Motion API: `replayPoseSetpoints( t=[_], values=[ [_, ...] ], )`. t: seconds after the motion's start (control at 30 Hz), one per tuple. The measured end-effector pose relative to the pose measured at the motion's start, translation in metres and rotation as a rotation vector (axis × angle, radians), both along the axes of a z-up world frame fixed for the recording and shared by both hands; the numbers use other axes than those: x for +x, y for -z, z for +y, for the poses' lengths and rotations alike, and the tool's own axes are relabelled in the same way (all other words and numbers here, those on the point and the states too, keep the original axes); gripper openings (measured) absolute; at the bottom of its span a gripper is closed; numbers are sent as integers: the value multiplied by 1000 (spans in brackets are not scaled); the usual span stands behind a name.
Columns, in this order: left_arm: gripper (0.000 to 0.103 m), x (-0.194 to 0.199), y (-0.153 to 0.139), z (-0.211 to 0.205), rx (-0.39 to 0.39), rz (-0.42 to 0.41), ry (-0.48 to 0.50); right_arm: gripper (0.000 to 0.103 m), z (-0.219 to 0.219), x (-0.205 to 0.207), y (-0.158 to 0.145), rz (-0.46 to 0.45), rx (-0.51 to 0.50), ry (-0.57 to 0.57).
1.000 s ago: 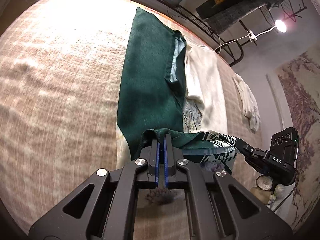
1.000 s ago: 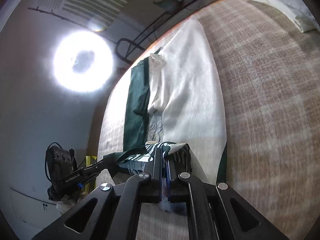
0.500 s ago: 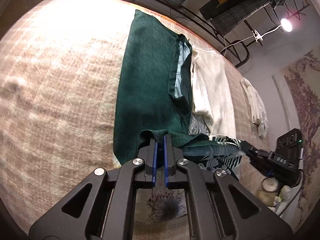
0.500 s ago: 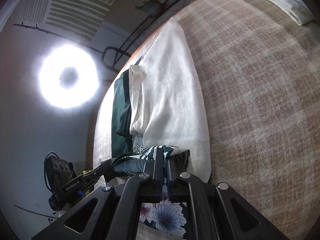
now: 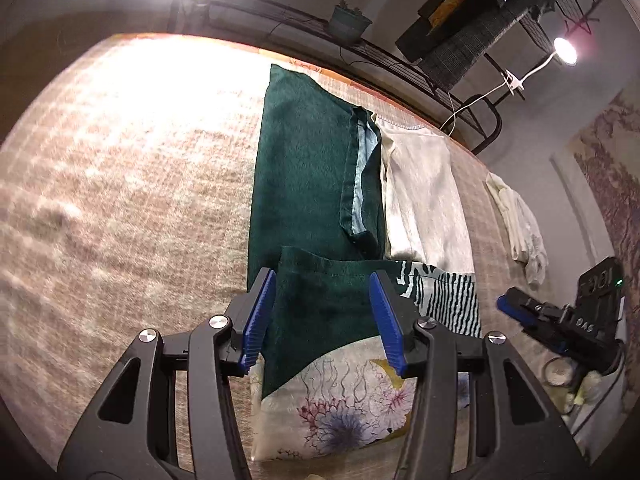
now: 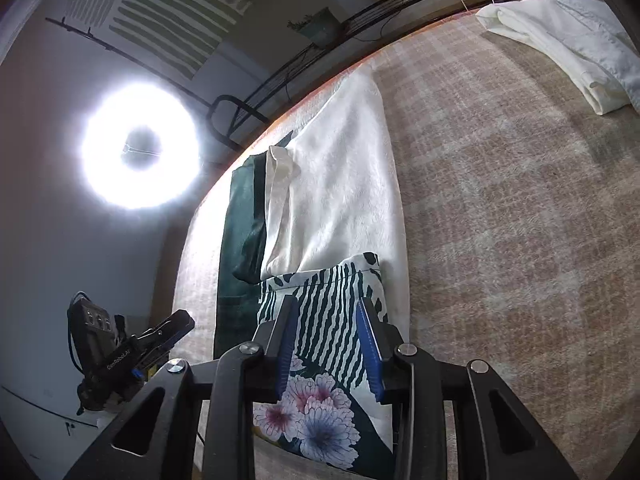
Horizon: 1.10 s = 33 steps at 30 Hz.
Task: Fold small clothes
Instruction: 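Lift the hem with both tools and carry it toward the collar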
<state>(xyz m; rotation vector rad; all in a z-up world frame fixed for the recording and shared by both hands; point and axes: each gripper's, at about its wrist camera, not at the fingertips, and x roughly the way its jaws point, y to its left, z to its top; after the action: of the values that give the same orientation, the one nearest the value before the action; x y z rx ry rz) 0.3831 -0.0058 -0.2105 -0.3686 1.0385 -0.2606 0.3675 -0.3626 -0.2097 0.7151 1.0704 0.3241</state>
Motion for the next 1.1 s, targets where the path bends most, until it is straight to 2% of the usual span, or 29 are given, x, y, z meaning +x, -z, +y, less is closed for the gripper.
replayPoseSetpoints(
  t=[0.07,0.23,0.33,0.43,0.53,0.63,0.7,0.9,1.1],
  values=[
    [49,2,-2,0,11,-9,0,32,-2,-2,-5,-14,-17,-1],
    [49,19,-5,5,57,-16,-8,33,1,0,-27,-71,-138,-39],
    [49,39,-2,6,64,3,9,36,3,13,-35,-81,-189,-56],
    [49,62,1,11,60,6,11,40,5,34,-39,-106,-293,-90],
    [49,90,6,18,66,14,4,41,0,58,-34,-121,-353,-114],
    [49,122,14,27,46,37,-8,41,-6,82,-26,-116,-374,-136],
    [49,141,18,31,35,43,-25,48,-14,100,-20,-116,-348,-142],
    [49,193,33,26,40,57,-14,47,-31,155,-3,-133,-289,-103],
    [49,224,46,21,39,52,-20,47,-34,203,18,-120,-271,-82]
  ],
)
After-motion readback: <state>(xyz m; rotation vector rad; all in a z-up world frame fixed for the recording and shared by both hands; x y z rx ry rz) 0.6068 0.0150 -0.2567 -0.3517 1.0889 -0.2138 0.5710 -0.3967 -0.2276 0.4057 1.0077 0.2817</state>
